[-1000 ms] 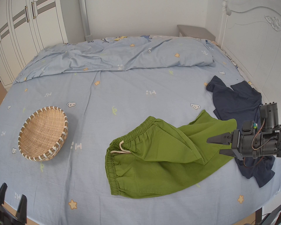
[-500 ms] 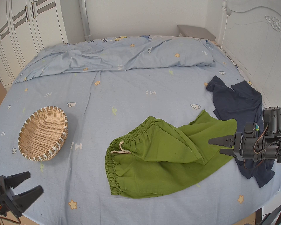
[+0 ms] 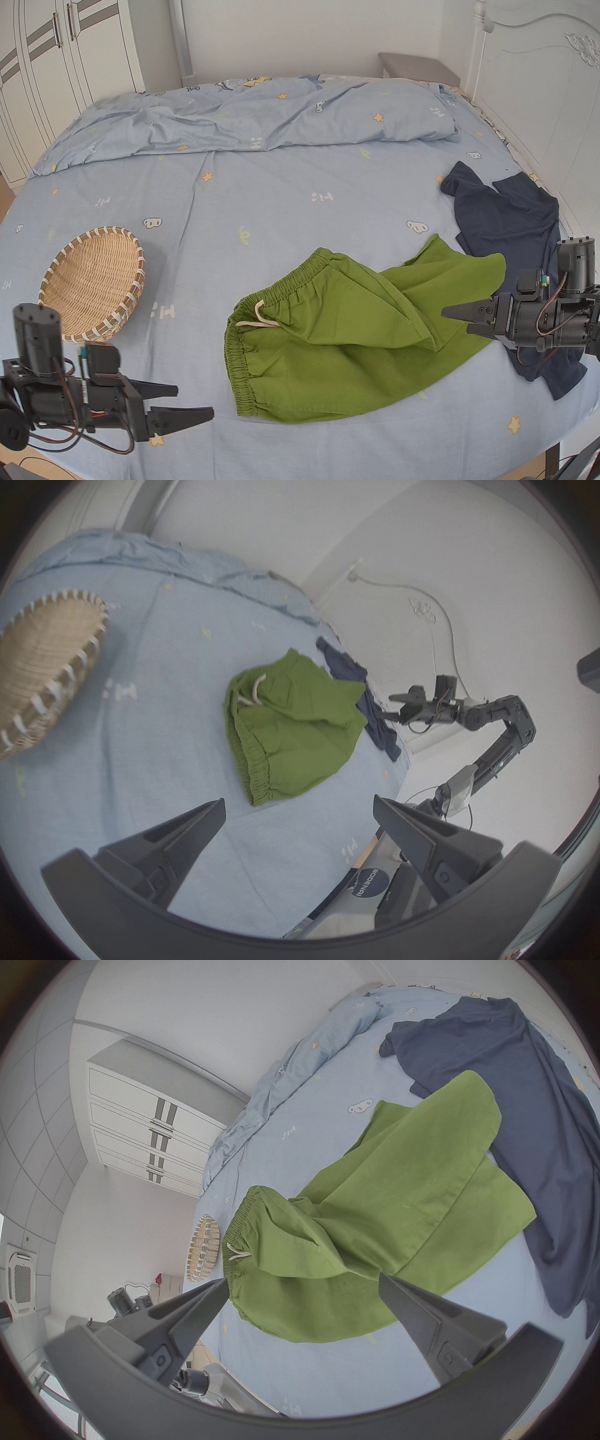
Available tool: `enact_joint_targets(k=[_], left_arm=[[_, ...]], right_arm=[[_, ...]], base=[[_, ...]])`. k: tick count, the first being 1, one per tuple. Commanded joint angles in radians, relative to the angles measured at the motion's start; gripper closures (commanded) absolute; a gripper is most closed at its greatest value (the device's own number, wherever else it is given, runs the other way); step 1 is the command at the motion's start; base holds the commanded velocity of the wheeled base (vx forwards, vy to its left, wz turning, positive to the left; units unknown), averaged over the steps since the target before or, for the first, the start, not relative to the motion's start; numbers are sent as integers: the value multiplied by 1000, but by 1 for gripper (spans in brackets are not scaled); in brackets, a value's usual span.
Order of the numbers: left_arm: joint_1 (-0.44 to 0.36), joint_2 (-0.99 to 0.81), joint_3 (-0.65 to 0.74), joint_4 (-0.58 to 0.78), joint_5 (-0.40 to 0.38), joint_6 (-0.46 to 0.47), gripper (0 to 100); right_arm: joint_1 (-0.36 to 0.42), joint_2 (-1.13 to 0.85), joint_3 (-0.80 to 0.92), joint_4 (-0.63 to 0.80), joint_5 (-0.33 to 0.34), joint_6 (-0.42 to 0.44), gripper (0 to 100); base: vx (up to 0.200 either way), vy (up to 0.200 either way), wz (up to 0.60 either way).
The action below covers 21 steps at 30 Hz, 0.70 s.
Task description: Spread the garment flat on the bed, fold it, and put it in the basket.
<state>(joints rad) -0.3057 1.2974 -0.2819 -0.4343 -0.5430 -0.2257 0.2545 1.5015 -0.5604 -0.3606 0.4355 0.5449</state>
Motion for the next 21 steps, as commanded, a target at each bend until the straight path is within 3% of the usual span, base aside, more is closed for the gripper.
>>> enact_joint_targets(k=[1, 17, 21], left_arm=[[-39, 591, 61, -327, -115, 111, 0], [-42, 663, -43, -347, -112, 86, 0], [-46, 663, -52, -425, -112, 14, 0]], right_arm=[[-24, 17, 25, -29, 5, -31, 0], [-23, 5, 28, -29, 2, -31, 0], [-23, 6, 30, -29, 2, -31, 0]], base=[[0, 0, 0], [0, 0, 0], [0, 0, 0]])
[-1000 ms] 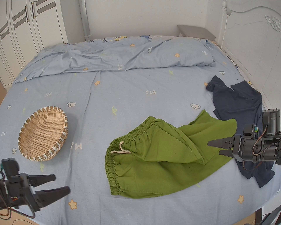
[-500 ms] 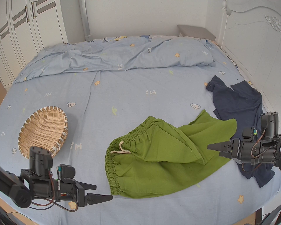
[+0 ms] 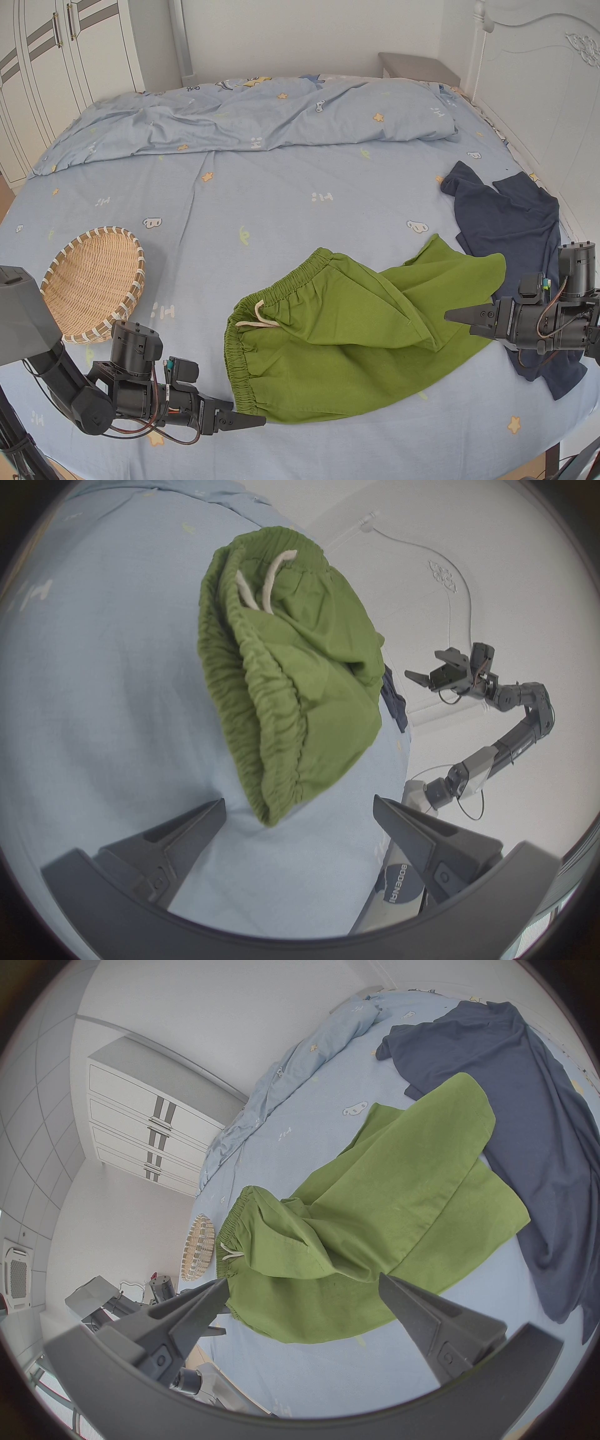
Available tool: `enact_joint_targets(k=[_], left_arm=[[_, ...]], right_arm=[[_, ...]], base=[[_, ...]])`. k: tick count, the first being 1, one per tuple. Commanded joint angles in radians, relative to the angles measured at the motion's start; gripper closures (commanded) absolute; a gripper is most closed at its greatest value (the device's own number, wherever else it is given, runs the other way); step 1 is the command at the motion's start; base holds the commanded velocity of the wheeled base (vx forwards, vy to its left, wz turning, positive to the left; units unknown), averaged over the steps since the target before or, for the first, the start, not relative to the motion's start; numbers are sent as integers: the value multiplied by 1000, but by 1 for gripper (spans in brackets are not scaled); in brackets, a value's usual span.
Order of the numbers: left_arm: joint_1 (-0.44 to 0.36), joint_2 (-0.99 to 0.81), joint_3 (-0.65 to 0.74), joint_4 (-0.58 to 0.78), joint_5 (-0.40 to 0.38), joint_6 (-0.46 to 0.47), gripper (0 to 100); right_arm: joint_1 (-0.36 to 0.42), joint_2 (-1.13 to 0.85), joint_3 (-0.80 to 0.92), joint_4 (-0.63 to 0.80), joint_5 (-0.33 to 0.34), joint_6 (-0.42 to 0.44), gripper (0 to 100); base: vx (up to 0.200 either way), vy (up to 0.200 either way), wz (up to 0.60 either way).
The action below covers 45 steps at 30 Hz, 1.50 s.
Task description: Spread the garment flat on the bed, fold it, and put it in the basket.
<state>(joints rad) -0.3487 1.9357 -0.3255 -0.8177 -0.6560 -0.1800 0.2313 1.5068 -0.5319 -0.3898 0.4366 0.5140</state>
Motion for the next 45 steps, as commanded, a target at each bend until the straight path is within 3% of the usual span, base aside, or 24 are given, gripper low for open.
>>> enact_joint_targets(k=[1, 11, 12, 25, 28, 32, 34, 38, 41, 45], left_arm=[[-3, 26, -7, -71, 1, -49, 0], [-9, 81, 23, -244, -8, -139, 0], [-15, 83, 26, -248, -8, -141, 100], [-13, 66, 52, -230, -5, -179, 100], [48, 11, 51, -193, -1, -274, 100], [122, -98, 37, -54, -11, -309, 100], [172, -182, 2, 135, -14, -308, 100], [260, -276, -26, 373, -63, -299, 100], [343, -322, -15, 407, -139, -289, 100], [435, -327, 5, 420, -160, -230, 100]], right_arm=[[0, 1, 0, 0, 1, 0, 0], [-1, 7, 0, -1, -2, 1, 0], [-1, 7, 0, -1, -2, 1, 0], [-9, 7, -5, -1, 1, 4, 0], [-7, 3, -5, 0, 7, 3, 0], [-4, 1, 1, 9, 37, 0, 0], [-6, 4, 7, 17, 90, -2, 0], [-9, 3, 16, 51, 117, -2, 0], [-35, 7, 20, 77, 116, -5, 0], [-78, 12, 32, 98, 117, -28, 0]], base=[[0, 0, 0], [0, 0, 0], [0, 0, 0], [0, 0, 0], [0, 0, 0], [0, 0, 0], [0, 0, 0], [0, 0, 0], [0, 0, 0], [0, 0, 0]])
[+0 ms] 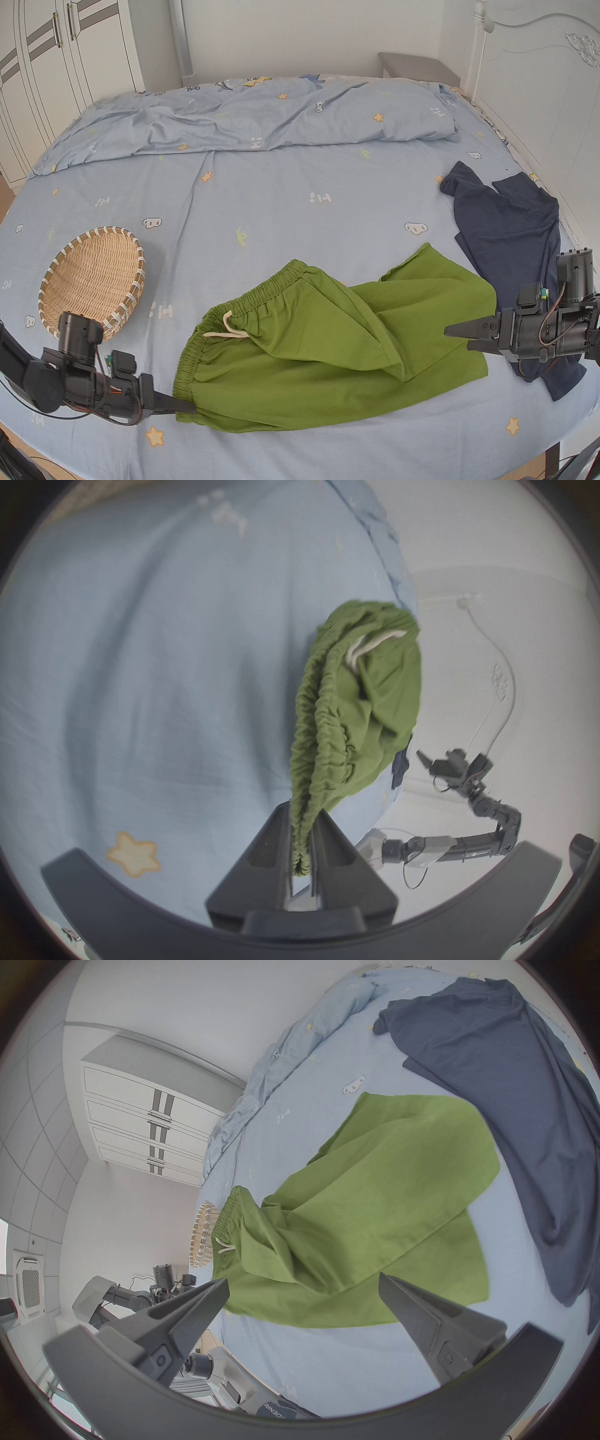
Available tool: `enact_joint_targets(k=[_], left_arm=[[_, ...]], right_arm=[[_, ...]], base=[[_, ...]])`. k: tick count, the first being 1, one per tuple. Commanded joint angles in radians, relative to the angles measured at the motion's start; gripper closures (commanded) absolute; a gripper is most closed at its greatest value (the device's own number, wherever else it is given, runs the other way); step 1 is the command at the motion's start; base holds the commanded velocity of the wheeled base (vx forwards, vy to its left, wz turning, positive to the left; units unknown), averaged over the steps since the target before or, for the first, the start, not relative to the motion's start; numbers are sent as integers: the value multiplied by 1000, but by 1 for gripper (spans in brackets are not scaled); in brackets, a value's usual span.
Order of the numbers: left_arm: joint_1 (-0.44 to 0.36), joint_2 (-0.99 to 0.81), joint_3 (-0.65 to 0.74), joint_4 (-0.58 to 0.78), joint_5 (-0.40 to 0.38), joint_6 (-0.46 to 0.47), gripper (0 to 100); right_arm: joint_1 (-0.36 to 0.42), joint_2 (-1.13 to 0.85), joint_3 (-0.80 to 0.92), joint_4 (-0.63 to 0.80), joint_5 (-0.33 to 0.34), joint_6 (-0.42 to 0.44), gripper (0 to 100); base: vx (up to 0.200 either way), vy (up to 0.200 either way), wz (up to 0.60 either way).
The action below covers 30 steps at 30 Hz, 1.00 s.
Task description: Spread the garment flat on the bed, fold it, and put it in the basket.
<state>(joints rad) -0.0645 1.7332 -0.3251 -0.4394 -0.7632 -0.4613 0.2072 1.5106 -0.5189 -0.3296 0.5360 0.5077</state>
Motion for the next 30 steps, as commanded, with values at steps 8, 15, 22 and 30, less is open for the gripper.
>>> enact_joint_targets(k=[8, 15, 22, 30], left_arm=[[232, -87, 29, 77, -61, 202, 100], [235, -84, 34, 74, -64, 205, 100], [239, -84, 34, 73, -64, 205, 100], [239, -84, 34, 71, -62, 207, 100]], right_arm=[[-118, 45, 92, 67, 25, -110, 0], [-126, 161, 148, 58, 105, -169, 0], [-127, 223, 143, 52, 113, -181, 0], [-127, 270, 135, 14, 157, -181, 0]], base=[[0, 0, 0], [0, 0, 0], [0, 0, 0], [0, 0, 0]])
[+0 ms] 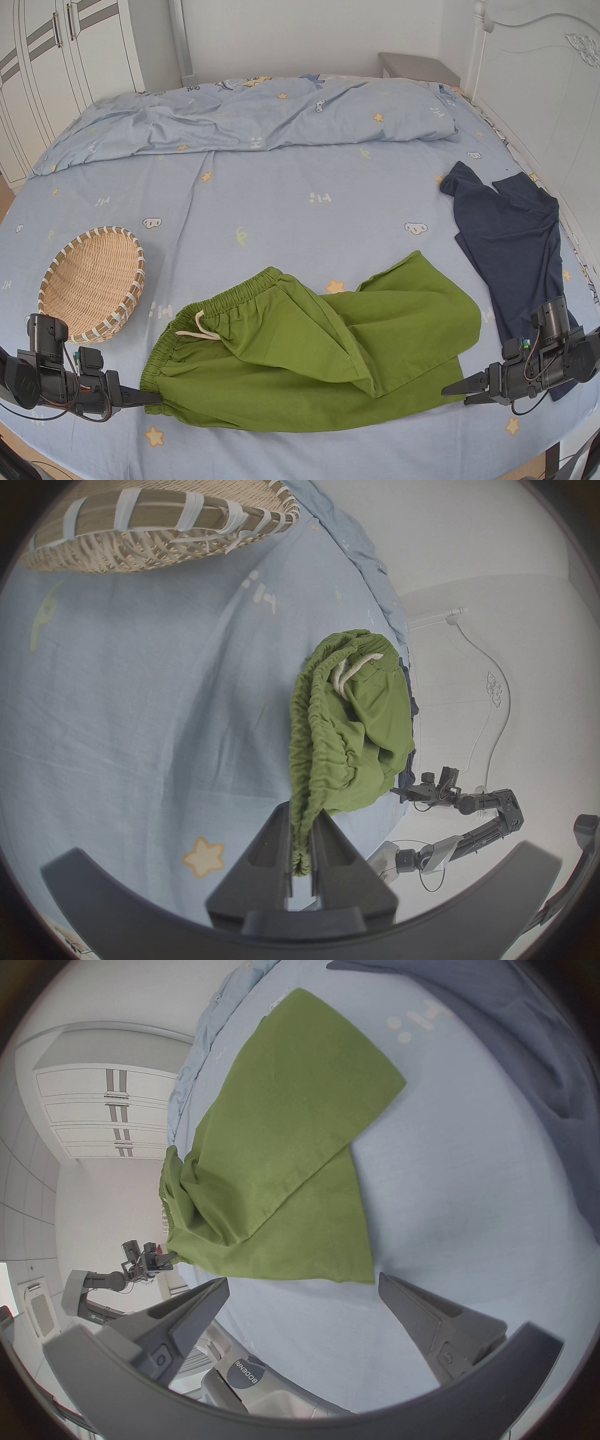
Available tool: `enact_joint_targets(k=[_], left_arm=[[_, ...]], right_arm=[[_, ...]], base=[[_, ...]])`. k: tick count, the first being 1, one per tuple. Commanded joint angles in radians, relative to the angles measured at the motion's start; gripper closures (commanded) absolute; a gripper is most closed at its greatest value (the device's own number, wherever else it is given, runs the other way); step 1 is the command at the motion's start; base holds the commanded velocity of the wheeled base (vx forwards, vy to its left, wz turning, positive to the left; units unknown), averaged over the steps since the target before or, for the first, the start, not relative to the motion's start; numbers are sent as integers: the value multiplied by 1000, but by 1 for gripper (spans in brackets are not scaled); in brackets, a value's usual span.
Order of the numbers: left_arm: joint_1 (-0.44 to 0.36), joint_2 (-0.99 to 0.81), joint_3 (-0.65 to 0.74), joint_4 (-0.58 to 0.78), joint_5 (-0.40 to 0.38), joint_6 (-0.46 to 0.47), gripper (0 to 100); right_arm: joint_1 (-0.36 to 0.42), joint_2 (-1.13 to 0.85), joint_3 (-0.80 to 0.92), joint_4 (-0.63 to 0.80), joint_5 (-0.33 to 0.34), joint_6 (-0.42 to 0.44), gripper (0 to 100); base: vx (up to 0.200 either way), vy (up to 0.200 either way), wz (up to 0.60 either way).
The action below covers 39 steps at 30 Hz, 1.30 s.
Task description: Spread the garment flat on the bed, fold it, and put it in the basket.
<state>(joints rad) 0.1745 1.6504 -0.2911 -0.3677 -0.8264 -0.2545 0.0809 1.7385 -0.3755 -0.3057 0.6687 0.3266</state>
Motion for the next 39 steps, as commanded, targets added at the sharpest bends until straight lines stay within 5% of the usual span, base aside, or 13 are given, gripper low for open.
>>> enact_joint_targets(k=[1, 29, 30, 39], left_arm=[[0, -1, 0, 0, 0, 0, 100], [14, -1, -2, -5, 0, 0, 100], [14, -1, -2, -5, 0, 0, 100], [16, -1, -2, -5, 1, 0, 100]], right_arm=[[-4, 55, -9, -19, 51, 2, 0], [-53, 148, -48, -64, 120, 14, 0], [-58, 148, -48, -64, 120, 14, 100], [-89, 150, -40, -62, 120, 12, 100]], base=[[0, 0, 0], [0, 0, 0], [0, 0, 0], [0, 0, 0]])
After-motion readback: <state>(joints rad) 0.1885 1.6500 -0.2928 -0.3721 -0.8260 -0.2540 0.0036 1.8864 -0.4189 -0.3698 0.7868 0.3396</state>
